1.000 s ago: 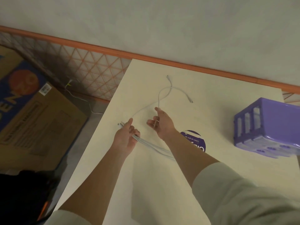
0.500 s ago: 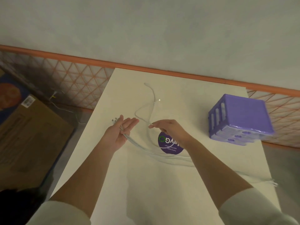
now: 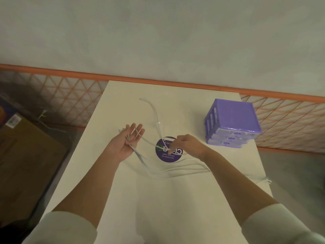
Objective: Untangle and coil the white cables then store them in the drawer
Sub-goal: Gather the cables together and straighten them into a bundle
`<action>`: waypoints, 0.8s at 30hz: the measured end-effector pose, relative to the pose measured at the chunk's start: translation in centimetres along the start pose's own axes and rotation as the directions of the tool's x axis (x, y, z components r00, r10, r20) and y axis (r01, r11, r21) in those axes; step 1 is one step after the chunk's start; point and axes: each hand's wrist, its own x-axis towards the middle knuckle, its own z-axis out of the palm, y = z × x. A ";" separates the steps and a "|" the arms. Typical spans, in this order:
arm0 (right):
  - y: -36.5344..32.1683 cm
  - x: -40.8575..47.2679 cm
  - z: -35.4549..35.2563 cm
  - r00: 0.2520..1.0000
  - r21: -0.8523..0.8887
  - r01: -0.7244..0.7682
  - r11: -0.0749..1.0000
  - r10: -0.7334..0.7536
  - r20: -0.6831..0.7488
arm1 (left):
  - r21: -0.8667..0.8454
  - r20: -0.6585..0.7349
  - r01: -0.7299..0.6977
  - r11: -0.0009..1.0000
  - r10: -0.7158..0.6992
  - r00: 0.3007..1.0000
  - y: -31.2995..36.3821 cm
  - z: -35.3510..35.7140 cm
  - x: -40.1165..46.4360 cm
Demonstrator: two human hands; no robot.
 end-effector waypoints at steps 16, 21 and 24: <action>7.2 -1.8 -2.4 0.934 -0.536 -0.333 0.776 0.194 -0.300 | -0.038 -0.048 -0.228 0.973 0.226 0.973 1.2 -1.6 -0.8; 6.0 -1.2 -0.9 0.938 -0.612 -0.323 0.722 0.158 -0.309 | 0.026 -0.061 -0.267 0.963 0.268 0.962 0.7 -1.2 -1.8; 5.1 -1.3 -0.3 0.921 -0.591 -0.353 0.725 0.157 -0.357 | 0.056 -0.090 -0.269 0.962 0.273 0.958 0.4 -1.4 -1.9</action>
